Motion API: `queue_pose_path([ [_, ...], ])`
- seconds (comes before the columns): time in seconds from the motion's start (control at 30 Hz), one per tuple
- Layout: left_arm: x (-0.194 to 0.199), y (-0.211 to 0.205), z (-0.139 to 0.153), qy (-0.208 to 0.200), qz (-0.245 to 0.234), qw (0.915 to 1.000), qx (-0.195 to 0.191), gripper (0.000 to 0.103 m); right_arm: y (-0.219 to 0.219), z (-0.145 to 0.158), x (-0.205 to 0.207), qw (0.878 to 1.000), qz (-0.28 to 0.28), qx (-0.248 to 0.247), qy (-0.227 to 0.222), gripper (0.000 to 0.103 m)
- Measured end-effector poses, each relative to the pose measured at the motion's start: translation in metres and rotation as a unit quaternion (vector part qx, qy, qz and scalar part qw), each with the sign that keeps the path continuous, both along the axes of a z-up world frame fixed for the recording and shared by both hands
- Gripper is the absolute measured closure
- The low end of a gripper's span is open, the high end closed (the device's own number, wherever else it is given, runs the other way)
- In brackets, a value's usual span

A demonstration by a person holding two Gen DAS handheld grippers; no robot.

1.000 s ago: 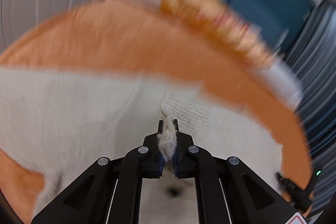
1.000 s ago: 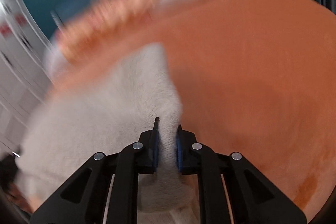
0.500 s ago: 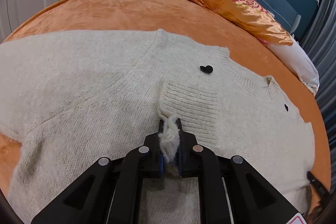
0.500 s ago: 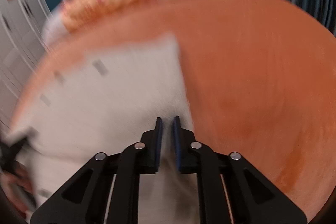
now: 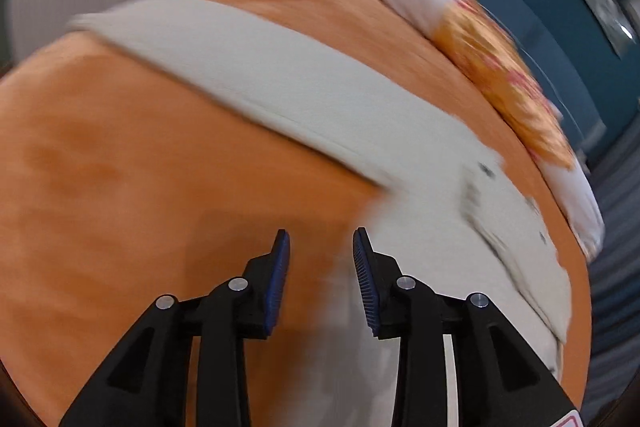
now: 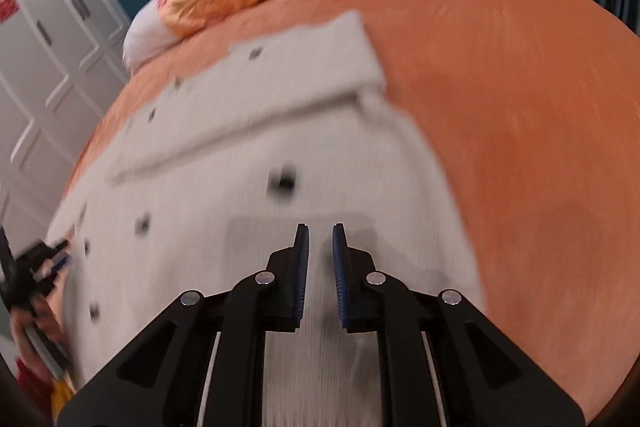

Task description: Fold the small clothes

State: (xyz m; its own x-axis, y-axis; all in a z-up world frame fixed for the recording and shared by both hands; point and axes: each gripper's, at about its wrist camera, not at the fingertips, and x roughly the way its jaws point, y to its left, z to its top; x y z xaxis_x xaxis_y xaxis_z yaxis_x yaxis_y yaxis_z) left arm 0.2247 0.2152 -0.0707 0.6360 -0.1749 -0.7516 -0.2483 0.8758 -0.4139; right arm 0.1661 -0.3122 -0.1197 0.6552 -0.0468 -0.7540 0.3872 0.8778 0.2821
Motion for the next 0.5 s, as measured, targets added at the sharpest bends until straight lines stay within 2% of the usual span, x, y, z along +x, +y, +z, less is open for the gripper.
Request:
queue_pose_path([
  [0.07,0.0,0.041,0.003,-0.001,0.037,0.9993,-0.003,0.071,0.011,-0.012,-0.012,1.0,0.006,-0.009,0.012,0.086],
  [0.17,0.019,0.106,0.012,-0.01,0.092,0.9957,-0.005,0.071,0.025,-0.022,-0.028,0.999,0.003,-0.046,-0.018,0.086],
  [0.23,0.037,0.131,0.015,-0.016,0.113,0.9933,-0.017,0.065,0.034,-0.026,-0.028,0.997,0.0,-0.076,-0.022,0.084],
  [0.27,0.051,0.148,0.014,-0.011,0.133,0.9907,-0.027,0.061,0.041,-0.027,-0.026,0.995,-0.002,-0.101,-0.02,0.084],
  [0.33,0.067,0.171,0.006,-0.004,0.165,0.9853,-0.045,0.061,0.046,-0.027,-0.024,0.992,-0.003,-0.123,-0.016,0.083],
  [0.37,0.075,0.182,-0.001,0.004,0.181,0.9815,-0.062,0.061,0.046,-0.027,-0.023,0.992,-0.004,-0.124,-0.015,0.083],
  [0.4,0.082,0.195,-0.012,0.016,0.21,0.9733,-0.092,0.061,0.045,-0.026,-0.021,0.993,-0.004,-0.119,-0.016,0.083],
  [0.43,0.083,0.2,-0.017,0.013,0.22,0.9693,-0.109,0.061,0.042,-0.027,-0.021,0.994,-0.004,-0.111,-0.017,0.083],
  [0.47,0.085,0.204,-0.019,0.002,0.236,0.9638,-0.124,0.065,0.039,-0.027,-0.022,0.995,-0.005,-0.102,-0.019,0.083],
  [0.5,0.087,0.206,-0.017,0.0,0.239,0.9633,-0.123,0.071,0.037,-0.027,-0.024,0.995,-0.005,-0.096,-0.02,0.083],
])
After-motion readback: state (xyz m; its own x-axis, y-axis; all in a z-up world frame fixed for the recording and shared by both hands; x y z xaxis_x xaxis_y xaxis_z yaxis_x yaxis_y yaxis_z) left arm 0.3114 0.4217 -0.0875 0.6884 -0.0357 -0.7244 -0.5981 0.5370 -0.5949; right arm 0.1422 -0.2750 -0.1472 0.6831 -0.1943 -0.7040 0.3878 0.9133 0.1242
